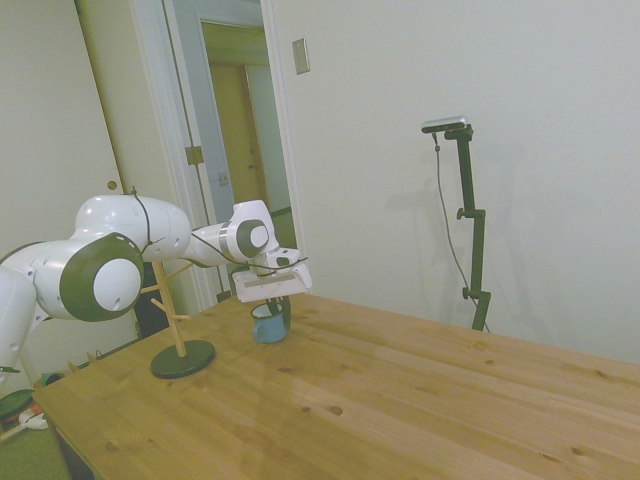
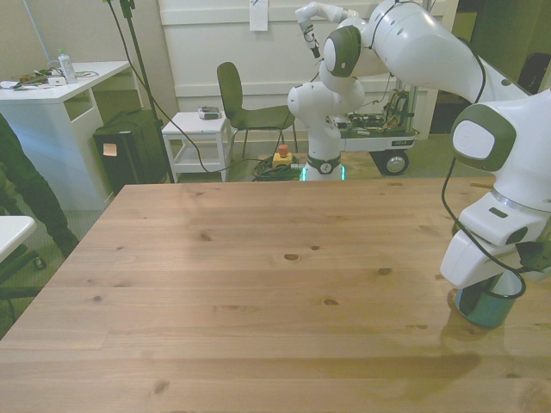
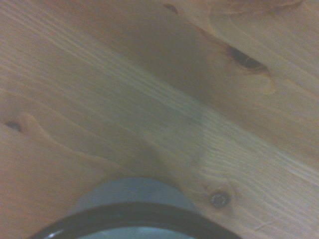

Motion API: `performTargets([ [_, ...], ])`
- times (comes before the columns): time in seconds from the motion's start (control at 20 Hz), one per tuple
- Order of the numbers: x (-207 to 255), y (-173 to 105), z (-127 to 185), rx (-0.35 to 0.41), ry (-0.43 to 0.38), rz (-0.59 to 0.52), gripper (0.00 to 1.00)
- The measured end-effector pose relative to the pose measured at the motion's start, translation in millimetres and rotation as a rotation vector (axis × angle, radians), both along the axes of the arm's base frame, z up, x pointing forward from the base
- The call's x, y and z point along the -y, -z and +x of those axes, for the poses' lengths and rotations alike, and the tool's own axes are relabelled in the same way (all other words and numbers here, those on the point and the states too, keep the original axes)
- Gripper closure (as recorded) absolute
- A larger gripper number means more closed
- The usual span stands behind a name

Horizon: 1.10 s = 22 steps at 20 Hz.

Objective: Hang the mug

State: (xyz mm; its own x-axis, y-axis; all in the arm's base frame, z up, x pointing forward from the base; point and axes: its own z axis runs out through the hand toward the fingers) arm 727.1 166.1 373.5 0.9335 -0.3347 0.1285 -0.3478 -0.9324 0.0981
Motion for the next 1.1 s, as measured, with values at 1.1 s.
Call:
performTargets([
  [1.1,97.3,-159.5,-90.9,0.145,0.137,0.067,1.00],
])
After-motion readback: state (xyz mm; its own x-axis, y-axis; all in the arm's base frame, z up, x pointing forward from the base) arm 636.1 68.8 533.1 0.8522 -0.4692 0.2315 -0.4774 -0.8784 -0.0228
